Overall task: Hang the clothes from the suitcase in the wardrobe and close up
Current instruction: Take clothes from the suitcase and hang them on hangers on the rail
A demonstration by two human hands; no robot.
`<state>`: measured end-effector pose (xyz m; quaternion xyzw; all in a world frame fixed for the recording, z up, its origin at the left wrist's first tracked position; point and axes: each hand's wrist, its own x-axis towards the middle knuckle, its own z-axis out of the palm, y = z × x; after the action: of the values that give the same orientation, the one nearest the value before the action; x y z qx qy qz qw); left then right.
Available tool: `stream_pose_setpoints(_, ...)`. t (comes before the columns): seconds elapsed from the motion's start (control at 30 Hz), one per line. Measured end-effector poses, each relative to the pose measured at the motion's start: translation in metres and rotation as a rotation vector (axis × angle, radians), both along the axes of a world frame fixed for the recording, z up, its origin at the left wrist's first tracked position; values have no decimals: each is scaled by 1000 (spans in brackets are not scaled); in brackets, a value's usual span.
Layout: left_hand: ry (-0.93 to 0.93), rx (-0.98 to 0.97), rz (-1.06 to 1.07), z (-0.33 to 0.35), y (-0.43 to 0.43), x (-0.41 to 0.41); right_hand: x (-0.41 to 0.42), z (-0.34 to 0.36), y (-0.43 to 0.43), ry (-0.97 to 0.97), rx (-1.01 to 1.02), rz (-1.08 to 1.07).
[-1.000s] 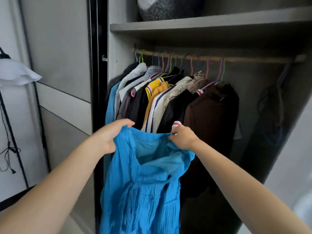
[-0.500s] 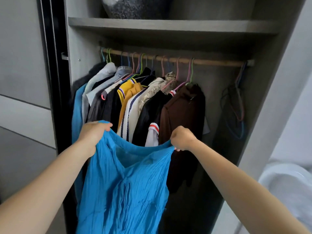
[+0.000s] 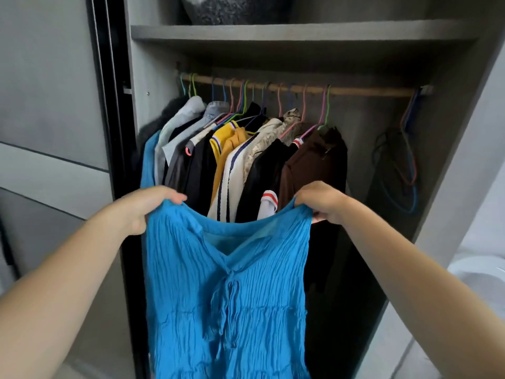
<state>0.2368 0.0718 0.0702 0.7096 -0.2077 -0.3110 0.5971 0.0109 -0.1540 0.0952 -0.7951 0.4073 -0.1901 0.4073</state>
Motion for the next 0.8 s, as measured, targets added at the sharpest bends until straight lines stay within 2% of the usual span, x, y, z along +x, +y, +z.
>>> stream_pose_setpoints(0.07,69,-94,-54,10,2,-4,-3,6,-2,-11,29,63)
stream_pose_setpoints(0.13,84,-167,-1,14,1,-5,-5,7,-1,61,1,125)
stream_pose_setpoints(0.27,183,-312,44,16,-5,-13,-8,11,-10,-79,13,73)
stream_pose_setpoints(0.33,142,-294,-14,20,-9,-19,-10,10,-14,-20,-32,78)
stream_pose_setpoints(0.4,14,-159,-171,25,-9,-27,-10,8,-14,-67,-29,103)
stream_pose_setpoints(0.53,-377,520,-578,26,-8,-54,-5,14,-8,-277,-21,257)
stream_pose_setpoints(0.6,-557,794,-606,16,-16,-61,-1,17,1,-280,-11,383)
stream_pose_setpoints(0.63,-659,849,-568,11,-22,-63,3,18,7,-278,-6,447)
stream_pose_setpoints(0.67,-754,816,-524,5,-28,-63,7,18,14,-273,-9,511)
stream_pose_setpoints(0.73,-817,555,-536,-6,-40,-66,14,17,27,-256,-62,600)
stream_pose_setpoints(0.8,-656,290,-607,-15,-48,-76,20,16,36,-244,-144,623)
